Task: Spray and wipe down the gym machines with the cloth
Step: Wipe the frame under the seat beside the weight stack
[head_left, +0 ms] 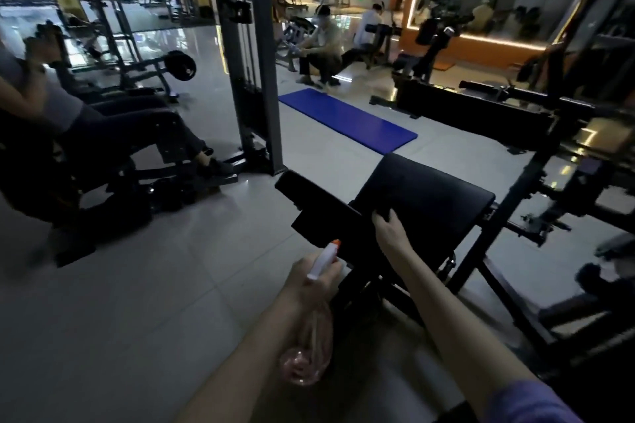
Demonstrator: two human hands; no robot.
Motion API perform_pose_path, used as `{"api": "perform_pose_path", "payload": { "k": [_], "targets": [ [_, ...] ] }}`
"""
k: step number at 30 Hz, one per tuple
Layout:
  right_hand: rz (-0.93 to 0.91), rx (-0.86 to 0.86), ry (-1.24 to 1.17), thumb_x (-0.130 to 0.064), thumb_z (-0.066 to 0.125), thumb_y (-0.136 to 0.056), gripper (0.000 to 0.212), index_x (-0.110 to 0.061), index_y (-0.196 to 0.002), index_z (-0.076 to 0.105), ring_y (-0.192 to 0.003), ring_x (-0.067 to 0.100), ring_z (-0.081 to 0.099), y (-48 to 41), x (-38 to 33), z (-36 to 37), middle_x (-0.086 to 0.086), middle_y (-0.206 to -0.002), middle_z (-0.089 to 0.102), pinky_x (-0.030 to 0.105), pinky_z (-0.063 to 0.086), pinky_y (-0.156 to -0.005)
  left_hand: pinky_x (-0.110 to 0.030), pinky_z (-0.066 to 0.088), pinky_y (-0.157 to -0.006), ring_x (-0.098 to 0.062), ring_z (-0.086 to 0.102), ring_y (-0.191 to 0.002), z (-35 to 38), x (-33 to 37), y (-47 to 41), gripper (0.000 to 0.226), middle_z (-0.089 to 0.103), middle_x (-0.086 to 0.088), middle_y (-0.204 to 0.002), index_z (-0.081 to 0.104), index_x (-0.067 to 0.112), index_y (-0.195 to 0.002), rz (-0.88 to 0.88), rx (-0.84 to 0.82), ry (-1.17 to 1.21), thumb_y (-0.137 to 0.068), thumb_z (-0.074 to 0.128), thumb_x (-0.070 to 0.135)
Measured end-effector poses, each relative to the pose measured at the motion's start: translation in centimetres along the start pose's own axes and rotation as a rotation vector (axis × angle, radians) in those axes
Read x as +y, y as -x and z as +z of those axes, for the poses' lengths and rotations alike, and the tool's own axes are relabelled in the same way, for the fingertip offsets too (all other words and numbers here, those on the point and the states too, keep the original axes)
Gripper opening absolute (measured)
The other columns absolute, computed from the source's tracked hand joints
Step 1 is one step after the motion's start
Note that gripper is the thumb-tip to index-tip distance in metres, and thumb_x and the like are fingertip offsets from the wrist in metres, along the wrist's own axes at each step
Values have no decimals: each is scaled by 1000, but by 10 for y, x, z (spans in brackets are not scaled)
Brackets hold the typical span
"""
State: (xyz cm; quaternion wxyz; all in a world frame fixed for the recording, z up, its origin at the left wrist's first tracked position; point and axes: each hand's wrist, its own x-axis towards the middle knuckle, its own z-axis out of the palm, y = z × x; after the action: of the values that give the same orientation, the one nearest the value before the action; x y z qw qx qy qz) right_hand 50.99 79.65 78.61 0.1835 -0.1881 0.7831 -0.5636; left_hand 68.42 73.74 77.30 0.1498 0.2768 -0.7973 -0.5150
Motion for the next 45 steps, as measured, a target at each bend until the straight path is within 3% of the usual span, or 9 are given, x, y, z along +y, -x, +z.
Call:
{"api": "perform_pose_path", "payload": {
  "k": [2, 4, 9, 15, 25, 29, 35, 41, 45],
  "targets": [
    [-10, -19, 67, -27, 43, -98, 22, -12, -104, 58, -81, 18, 55, -5, -3, 10, 4, -89, 59, 31, 39, -73, -25, 39, -70, -17, 56, -83, -15, -1, -17, 40, 62, -9, -98, 57, 21, -122, 6, -83, 23, -86, 53, 35],
    [41, -12, 65, -29, 42, -99, 23, -17, -112, 57, -94, 21, 56, -8, -6, 11, 1, -99, 59, 31, 41, -79, -29, 41, -68, -17, 56, -79, -28, -1, -34, 37, 61, -7, -92, 58, 22, -104, 16, -157, 15, -76, 48, 43],
    [215, 18, -75, -66, 45, -86, 83, -10, -145, 32, -136, 26, 34, -12, -6, 7, 7, -147, 36, 35, 27, -112, -41, 48, -82, -25, 62, -90, -40, -10, -63, 34, 66, -9, -95, 58, 26, -94, 92, -302, -107, -75, 48, 52],
    [237, 69, -157, -46, 38, -97, 59, -11, -145, 32, -136, 23, 34, -12, -5, 11, 6, -148, 36, 35, 25, -113, -33, 40, -59, -18, 55, -64, -37, -14, -69, 35, 56, -3, -68, 60, 7, -81, 24, -283, -3, -80, 52, 42],
    [154, -32, -200, -31, 35, -101, 46, -5, -139, 39, -128, 20, 42, -17, 7, 1, 7, -131, 49, 21, 30, -95, -23, 35, -50, -15, 49, -56, -40, -13, -67, 25, 53, -3, -64, 55, 12, -73, -94, 13, 49, -95, 49, 23],
    [109, -21, -204, -29, 39, -101, 27, -15, -119, 51, -104, 16, 54, -17, 9, 5, -5, -99, 58, 23, 38, -87, -32, 42, -60, -27, 59, -67, -41, -14, -71, 27, 64, -12, -72, 68, 4, -88, -184, 194, 142, -91, 52, 25],
    [89, 1, -156, -36, 42, -98, 38, -11, -124, 54, -109, 20, 56, -16, 15, 7, 4, -112, 60, 31, 42, -96, -43, 51, -88, -31, 66, -98, -52, -15, -82, 37, 71, -13, -105, 67, 1, -109, -229, 291, 187, -93, 51, 30],
    [59, 148, -148, -30, 43, -99, 18, -21, -96, 57, -83, 5, 56, 1, 0, 16, -7, -89, 60, 16, 41, -69, -39, 46, -61, -21, 52, -60, -74, -19, -95, 31, 57, -8, -65, 58, 14, -70, -204, 281, 154, -95, 47, 28],
    [-87, 318, 2, -29, 46, -98, 22, -17, -85, 60, -70, 16, 56, 21, -4, 22, 0, -74, 60, 29, 43, -64, -33, 43, -59, -21, 53, -60, -80, -28, -97, 31, 60, -12, -67, 59, 11, -68, -215, 200, 106, -93, 49, 26]
  ]
}}
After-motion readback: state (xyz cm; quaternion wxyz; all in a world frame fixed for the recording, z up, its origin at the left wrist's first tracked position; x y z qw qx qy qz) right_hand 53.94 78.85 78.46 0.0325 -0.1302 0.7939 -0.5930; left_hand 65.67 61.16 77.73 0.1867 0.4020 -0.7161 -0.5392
